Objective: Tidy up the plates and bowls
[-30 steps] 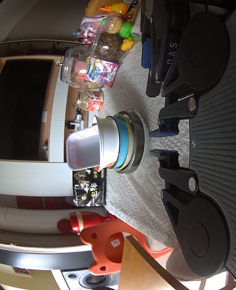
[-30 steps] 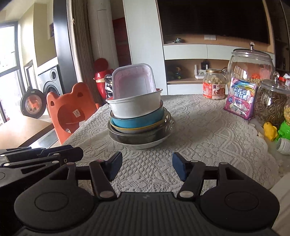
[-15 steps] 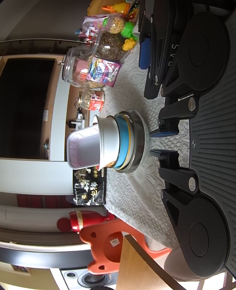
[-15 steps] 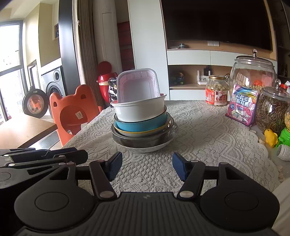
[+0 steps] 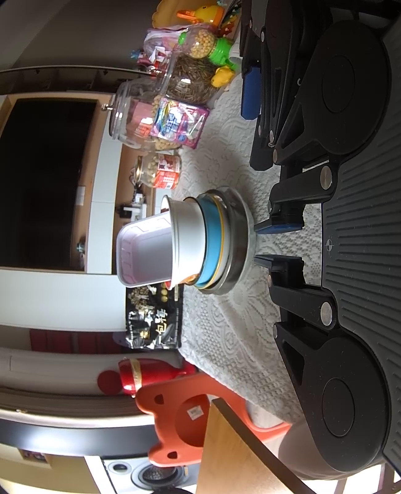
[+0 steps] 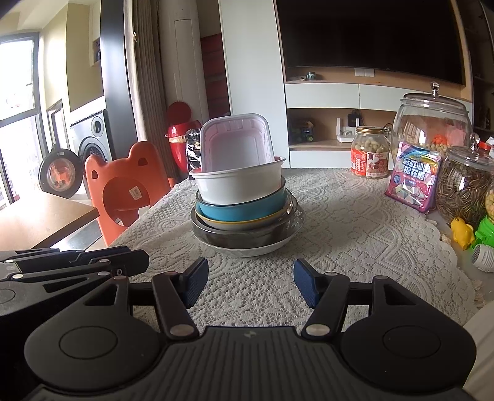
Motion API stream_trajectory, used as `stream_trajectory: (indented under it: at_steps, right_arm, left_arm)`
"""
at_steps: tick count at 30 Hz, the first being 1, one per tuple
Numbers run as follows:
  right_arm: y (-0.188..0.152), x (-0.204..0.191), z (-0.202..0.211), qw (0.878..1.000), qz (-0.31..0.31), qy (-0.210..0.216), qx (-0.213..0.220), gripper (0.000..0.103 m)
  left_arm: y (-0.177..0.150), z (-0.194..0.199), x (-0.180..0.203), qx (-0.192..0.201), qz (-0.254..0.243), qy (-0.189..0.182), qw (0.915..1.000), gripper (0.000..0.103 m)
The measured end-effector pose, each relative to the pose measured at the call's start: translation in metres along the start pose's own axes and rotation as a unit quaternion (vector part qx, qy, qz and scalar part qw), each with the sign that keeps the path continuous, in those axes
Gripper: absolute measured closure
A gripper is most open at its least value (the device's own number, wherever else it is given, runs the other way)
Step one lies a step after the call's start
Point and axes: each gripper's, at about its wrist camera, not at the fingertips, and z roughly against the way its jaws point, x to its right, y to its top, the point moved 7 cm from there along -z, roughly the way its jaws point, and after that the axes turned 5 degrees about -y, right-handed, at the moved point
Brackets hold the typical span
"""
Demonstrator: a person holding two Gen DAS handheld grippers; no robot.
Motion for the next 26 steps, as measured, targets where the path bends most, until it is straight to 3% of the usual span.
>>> stream_trajectory:
  at_steps: [17,26]
  right_arm:
    - [-0.0026,-0.0007,0.0001,1.000,0.004,0.003,-0.004,0.041]
    - [-0.0024,0.0013,-0.0039,1.000,0.003,0.002,-0.010,0.041]
  left_arm:
    - [-0.0003,-0.0001,0.0004,-0.001,0.001,-0.002,1.0000,0.086]
    - [-0.0060,-0.0058,-0.0049,-0.023,0.022,0.006,0.9995,0.086]
